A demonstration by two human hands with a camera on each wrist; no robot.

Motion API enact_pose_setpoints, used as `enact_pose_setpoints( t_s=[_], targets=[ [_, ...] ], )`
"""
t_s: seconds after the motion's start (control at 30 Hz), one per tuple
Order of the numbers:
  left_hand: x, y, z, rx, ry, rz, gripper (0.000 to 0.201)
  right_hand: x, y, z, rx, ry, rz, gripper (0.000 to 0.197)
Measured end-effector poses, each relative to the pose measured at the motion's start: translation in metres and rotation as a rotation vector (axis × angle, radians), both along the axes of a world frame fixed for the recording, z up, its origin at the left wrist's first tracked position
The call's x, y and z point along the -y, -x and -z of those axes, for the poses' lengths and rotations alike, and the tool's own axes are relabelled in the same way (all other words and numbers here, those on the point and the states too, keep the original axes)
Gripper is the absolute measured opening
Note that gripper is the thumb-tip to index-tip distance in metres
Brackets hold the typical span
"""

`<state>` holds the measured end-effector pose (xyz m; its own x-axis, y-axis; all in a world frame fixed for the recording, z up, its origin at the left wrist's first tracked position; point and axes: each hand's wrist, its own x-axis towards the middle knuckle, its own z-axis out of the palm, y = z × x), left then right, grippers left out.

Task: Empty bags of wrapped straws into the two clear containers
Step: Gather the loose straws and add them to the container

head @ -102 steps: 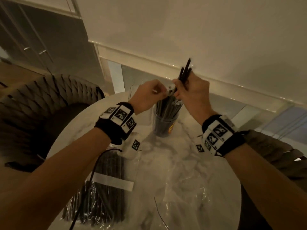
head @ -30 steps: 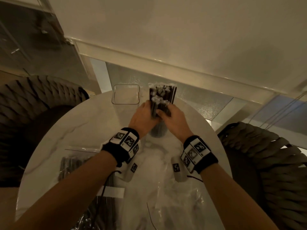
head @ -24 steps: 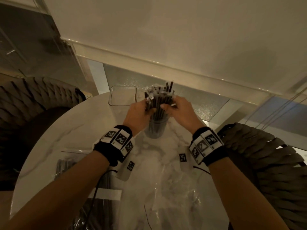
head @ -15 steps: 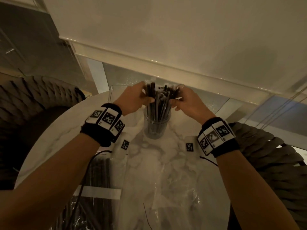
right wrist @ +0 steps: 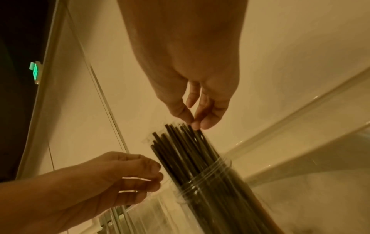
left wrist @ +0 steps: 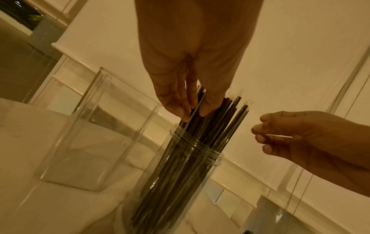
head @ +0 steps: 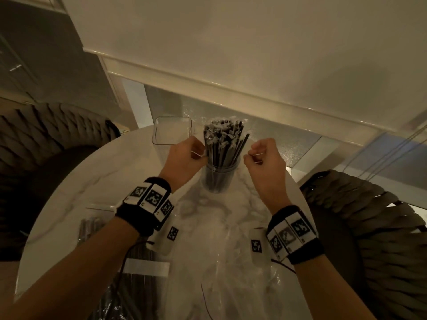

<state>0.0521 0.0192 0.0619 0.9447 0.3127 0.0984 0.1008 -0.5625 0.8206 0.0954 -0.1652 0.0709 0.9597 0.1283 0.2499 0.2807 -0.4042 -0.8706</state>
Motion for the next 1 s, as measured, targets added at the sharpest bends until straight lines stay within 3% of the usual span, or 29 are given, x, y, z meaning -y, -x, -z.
enact_pose_setpoints(
  t_s=[0.2, 0.3, 0.37, 0.5, 0.6, 0.77, 0.87, 1.0],
  targets=[
    [0.010, -0.003, -0.004, 0.023, 0.030, -0.077, 0.029, -0.011, -0.018, -0.003, 0.009, -0.065, 0.078, 0.026],
    [0.010, -0.005, -0.011, 0.156, 0.025, -0.145, 0.030, -0.012, -0.029, -0.023, 0.181, -0.001, 0.039, 0.035],
    [0.012, -0.007, -0.018, 0.225, -0.023, -0.096, 0.038, -0.015, -0.035, -0.031, 0.174, 0.103, -0.054, 0.040],
    [0.018, -0.017, -0.019, 0.066, -0.131, 0.161, 0.076, -0.022, -0.028, -0.029, -0.079, 0.397, -0.360, 0.046],
    [0.020, -0.022, -0.014, -0.069, -0.202, 0.216, 0.089, -0.020, -0.021, -0.031, -0.122, 0.419, -0.407, 0.047],
    [0.006, -0.021, -0.014, -0.001, -0.205, 0.188, 0.086, -0.003, -0.023, -0.036, -0.014, 0.206, -0.228, 0.042],
    [0.001, -0.022, -0.014, 0.028, -0.204, 0.226, 0.077, -0.001, -0.034, -0.028, 0.083, 0.193, -0.151, 0.037],
    [0.003, -0.024, -0.013, 0.052, -0.231, 0.252, 0.064, -0.012, -0.047, -0.026, 0.051, 0.149, -0.144, 0.031]
  ],
)
